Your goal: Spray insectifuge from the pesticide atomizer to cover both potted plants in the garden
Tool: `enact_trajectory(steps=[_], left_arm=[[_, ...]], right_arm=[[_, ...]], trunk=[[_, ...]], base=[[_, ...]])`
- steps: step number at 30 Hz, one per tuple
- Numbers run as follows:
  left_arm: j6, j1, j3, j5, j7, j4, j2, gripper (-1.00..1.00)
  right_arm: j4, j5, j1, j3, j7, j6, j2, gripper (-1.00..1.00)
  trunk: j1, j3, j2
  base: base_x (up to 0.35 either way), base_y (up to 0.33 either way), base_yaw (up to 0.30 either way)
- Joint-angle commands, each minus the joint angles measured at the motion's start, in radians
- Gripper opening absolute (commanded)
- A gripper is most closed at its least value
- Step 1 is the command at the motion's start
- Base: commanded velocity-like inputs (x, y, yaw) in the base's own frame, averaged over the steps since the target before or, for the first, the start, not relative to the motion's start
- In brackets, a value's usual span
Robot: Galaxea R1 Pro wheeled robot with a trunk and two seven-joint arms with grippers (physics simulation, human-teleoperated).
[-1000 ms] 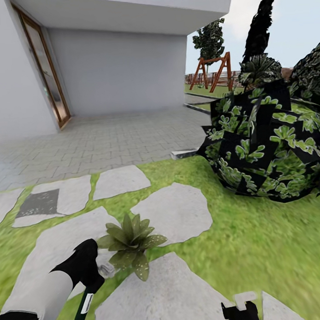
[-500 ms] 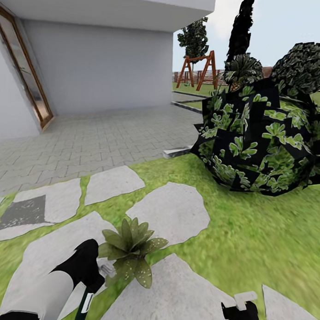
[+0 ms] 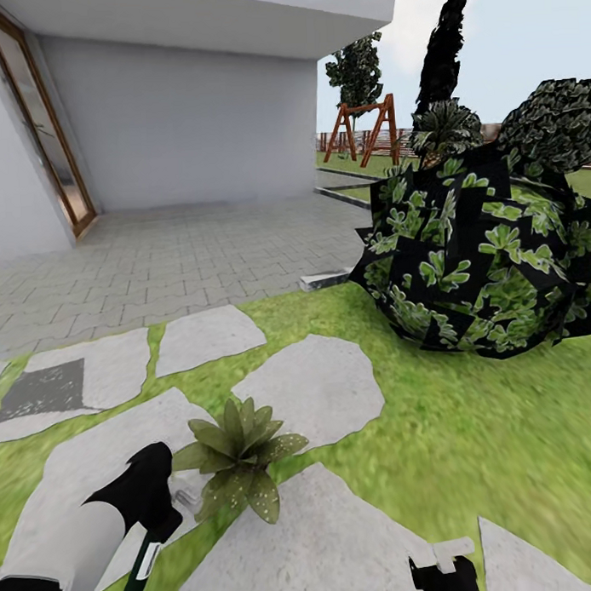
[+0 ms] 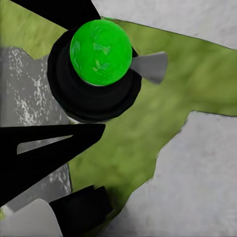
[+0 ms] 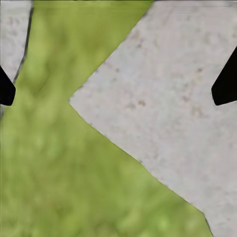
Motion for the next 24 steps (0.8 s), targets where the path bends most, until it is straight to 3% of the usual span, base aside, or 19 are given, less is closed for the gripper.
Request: enact_trajectory(steps=[1, 6, 12, 19, 24], left_arm=[[0.002, 0.0, -0.004, -0.008, -0.01, -0.002, 0.002, -1.0], [0.004, 0.0, -0.004, -0.007, -0.01, -0.014, -0.009, -1.0], [0.004, 0.0, -0.003, -0.006, -0.01, -0.015, -0.011, -1.0], [0.002, 0.005, -0.004, -0.005, -0.01, 0.0, -0.011, -1.0], [-0.012, 0.034, -0.004, -0.009, -0.007, -0.011, 0.004, -1.0]], right_arm=[[0.001, 0.003, -0.001, 0.008, -0.008, -0.002, 0.0, 1.0], [0.001, 0.003, -0.001, 0.008, -0.008, -0.002, 0.001, 1.0], [0.001, 0.003, -0.001, 0.008, -0.008, -0.001, 0.001, 1.0], [0.001, 0.003, -0.001, 0.008, -0.008, 0.0, 0.001, 1.0], [0.001, 0.003, -0.001, 0.008, -0.008, -0.001, 0.001, 1.0]], trunk=[[-0.001, -0.001, 0.0], [-0.001, -0.001, 0.0], [-0.001, -0.001, 0.0], [-0.001, -0.001, 0.0], [-0.001, -0.001, 0.0]], base=[[-0.307, 0.039, 0.0], [-0.248, 0.209, -0.027], [-0.037, 0.301, -0.257], [-0.001, 0.037, -0.299], [0.0, 0.001, -0.231]])
